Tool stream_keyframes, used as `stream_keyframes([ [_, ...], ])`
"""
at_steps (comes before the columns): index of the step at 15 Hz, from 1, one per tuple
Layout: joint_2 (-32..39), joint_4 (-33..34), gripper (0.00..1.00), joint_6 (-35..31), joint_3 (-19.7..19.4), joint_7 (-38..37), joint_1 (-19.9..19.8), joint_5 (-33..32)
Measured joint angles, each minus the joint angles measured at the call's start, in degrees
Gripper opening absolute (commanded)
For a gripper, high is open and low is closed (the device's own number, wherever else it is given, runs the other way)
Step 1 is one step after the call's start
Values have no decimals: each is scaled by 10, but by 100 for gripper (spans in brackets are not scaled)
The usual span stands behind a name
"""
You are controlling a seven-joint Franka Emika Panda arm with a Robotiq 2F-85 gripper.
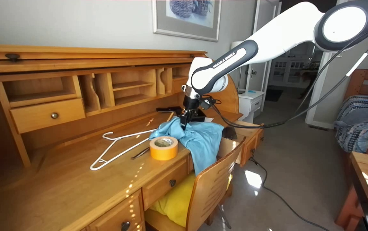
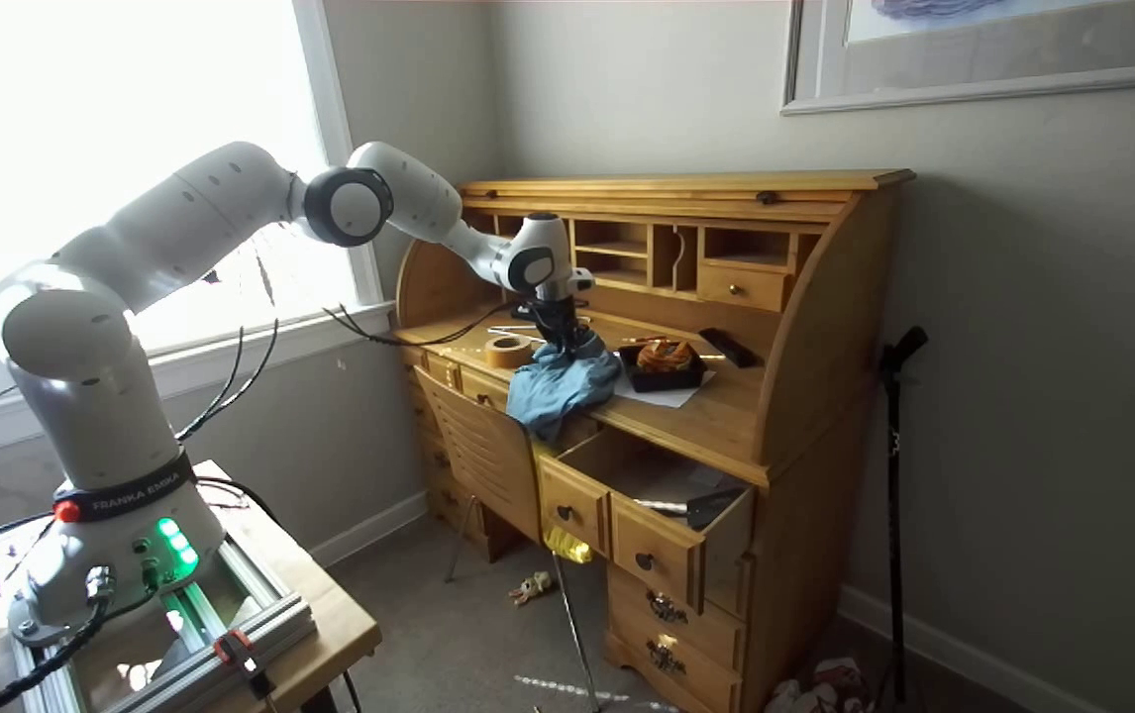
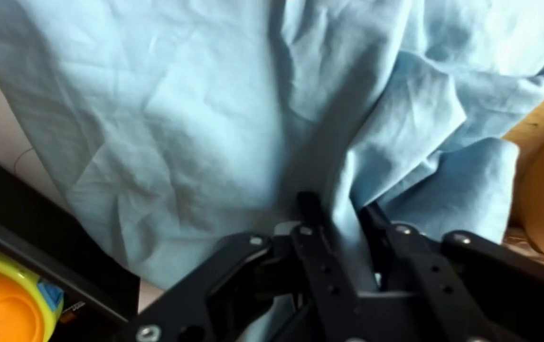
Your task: Use the blue cloth to wipe the right side of the cupboard
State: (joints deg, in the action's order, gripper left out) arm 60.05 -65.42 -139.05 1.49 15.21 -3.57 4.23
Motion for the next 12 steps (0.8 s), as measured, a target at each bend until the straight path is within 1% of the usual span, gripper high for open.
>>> stream_keyframes([
  [8, 4, 7, 1, -5, 0, -9, 0, 0],
  [9, 4, 12, 1, -18, 0, -12, 0, 0],
  [12, -12, 20, 1, -91, -3, -20, -3, 0],
])
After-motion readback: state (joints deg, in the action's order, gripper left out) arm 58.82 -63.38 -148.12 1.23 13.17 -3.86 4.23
